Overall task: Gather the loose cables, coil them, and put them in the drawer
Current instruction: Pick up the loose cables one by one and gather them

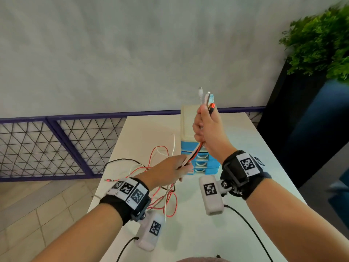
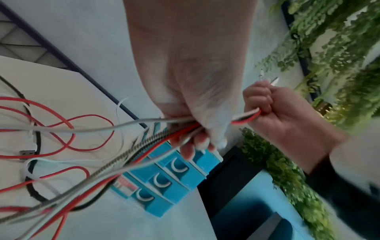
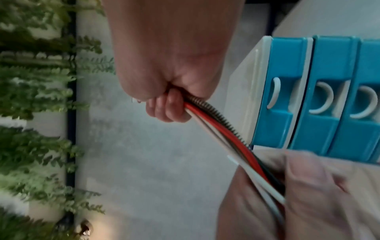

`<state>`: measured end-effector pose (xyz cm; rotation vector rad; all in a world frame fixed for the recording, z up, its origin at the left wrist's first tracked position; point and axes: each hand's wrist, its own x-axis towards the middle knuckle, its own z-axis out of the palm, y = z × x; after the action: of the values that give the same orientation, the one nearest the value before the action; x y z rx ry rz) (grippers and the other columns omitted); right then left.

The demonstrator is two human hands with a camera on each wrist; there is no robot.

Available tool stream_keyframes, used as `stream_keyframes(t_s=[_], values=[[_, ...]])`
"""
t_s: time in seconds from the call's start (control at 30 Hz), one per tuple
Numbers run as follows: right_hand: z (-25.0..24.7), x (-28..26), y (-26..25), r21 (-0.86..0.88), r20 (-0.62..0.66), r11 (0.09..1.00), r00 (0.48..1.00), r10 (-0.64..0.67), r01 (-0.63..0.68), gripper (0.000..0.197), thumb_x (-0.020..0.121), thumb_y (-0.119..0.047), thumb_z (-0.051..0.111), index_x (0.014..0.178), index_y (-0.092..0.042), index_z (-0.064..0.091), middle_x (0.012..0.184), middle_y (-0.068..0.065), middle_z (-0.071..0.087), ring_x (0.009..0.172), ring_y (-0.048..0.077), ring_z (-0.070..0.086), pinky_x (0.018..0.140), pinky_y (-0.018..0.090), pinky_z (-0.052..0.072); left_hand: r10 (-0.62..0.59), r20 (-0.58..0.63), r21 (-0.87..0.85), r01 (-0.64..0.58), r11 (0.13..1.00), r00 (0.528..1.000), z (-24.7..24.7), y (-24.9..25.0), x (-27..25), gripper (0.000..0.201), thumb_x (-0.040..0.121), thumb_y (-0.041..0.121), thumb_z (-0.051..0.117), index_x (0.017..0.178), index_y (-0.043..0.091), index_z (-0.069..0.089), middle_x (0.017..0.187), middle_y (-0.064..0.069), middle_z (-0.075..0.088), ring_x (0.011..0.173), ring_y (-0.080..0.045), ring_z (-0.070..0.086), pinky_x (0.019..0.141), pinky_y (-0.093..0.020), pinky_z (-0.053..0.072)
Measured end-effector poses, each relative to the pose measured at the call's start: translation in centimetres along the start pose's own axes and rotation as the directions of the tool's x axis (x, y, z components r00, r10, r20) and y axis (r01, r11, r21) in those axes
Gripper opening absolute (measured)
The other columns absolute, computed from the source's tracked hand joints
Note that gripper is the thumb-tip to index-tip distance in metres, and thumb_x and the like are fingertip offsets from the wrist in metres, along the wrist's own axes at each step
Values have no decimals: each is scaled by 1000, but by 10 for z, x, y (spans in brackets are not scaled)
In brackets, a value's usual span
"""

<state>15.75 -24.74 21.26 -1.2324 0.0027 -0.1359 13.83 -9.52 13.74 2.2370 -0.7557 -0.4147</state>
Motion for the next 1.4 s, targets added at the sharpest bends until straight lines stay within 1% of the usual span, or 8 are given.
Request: stream_keyframes(t_s=[0.17, 0.33, 0.53, 0.8, 1.07, 1.17, 1.27, 1.4], values=[[1, -10, 16, -325, 80, 946, 996, 27, 0, 20, 104, -29, 36, 89, -19, 42, 56, -6, 32, 39, 6, 25, 35, 18, 21, -138, -145, -527, 42, 849, 980, -33, 17, 9, 32, 97, 16, 49, 125, 30, 43, 106, 5, 62, 99, -6, 60, 98, -32, 46], [13, -31, 29, -480, 158, 877, 979, 128, -38, 16, 104, -25, 34, 96, -14, 43, 60, -4, 32, 39, 4, 25, 37, 20, 22, -22, -526, -397, -223, 890, 850, -75, 51, 10, 35, 101, 29, 38, 134, 21, 42, 123, 3, 58, 114, -5, 58, 92, -23, 52], [23, -37, 29, -429, 220, 896, 948, 229, -117, 20, 104, -28, 33, 91, -17, 43, 58, -5, 31, 42, 6, 24, 41, 23, 21, 68, -431, -233, -184, 955, 900, -74, 40, 16, 27, 99, 29, 45, 97, 18, 69, 89, -9, 68, 67, -16, 59, 67, -35, 50], [19, -38, 24, -340, 356, 925, 888, 291, -166, 29, 104, -36, 35, 82, -17, 38, 57, -4, 33, 40, 7, 26, 37, 18, 24, 22, -537, -337, -238, 911, 843, -64, 33, 14, 23, 96, 18, 52, 89, 23, 74, 85, -22, 68, 66, -18, 53, 56, -23, 45], [12, -33, 28, -147, 433, 911, 802, 410, -387, 27, 103, -36, 39, 85, -16, 45, 57, -5, 37, 43, 4, 26, 39, 15, 21, -1, -523, -329, -201, 923, 852, -57, 25, 10, 28, 100, 22, 46, 102, 15, 73, 86, 7, 74, 61, -2, 56, 54, -13, 43], [13, -25, 30, -104, 376, 932, 854, 359, -346, 28, 103, -33, 39, 83, -14, 45, 54, -6, 35, 42, 4, 26, 38, 15, 23, -134, -481, -563, -188, 805, 866, -42, 22, 14, 36, 102, 34, 33, 126, 18, 54, 112, 0, 66, 81, -10, 60, 70, -20, 53], [15, -16, 31, -41, 266, 963, 926, 269, -268, 30, 103, -31, 38, 79, -14, 42, 54, -7, 35, 42, 5, 29, 39, 16, 26, -228, -334, -802, -149, 578, 915, -29, 28, 21, 58, 99, 52, 21, 121, 5, 47, 76, -5, 58, 57, -11, 56, 59, -29, 54], [12, -4, 32, 48, 122, 984, 978, 167, -174, 32, 103, -32, 39, 78, -15, 47, 56, -7, 34, 44, 5, 32, 42, 18, 31, -193, -162, -761, 2, 649, 968, -19, 37, 14, 58, 96, 55, 8, 93, 19, 54, 71, 3, 61, 67, -10, 60, 73, -29, 50]])
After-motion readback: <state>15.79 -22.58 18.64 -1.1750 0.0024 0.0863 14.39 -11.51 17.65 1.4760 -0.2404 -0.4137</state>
